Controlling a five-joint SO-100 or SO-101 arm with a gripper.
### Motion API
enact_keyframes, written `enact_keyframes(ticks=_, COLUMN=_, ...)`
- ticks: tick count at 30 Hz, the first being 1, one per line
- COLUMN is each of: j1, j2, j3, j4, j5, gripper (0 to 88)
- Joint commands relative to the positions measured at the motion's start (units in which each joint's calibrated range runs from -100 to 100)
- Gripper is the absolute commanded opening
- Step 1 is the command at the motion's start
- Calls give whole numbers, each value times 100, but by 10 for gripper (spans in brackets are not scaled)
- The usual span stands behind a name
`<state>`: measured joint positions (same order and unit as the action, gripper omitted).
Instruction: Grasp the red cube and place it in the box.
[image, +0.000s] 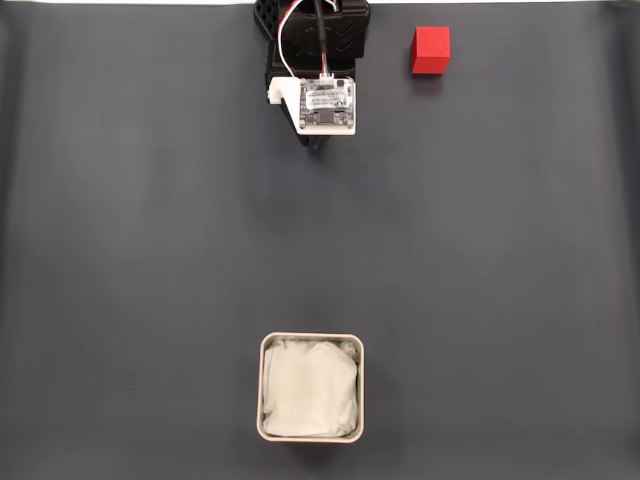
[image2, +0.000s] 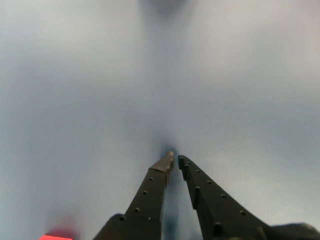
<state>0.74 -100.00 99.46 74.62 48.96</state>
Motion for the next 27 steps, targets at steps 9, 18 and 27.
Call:
enact_keyframes(ticks=9, j1=32, j2=0, j3=45, j4=128, j5=-10, gripper=0)
enact_keyframes(ticks=18, j1=32, j2=0, j3=45, j4=128, j5=-20, gripper=0)
enact_keyframes(ticks=27, j1=32, j2=0, j3=45, j4=128, j5=29, gripper=0)
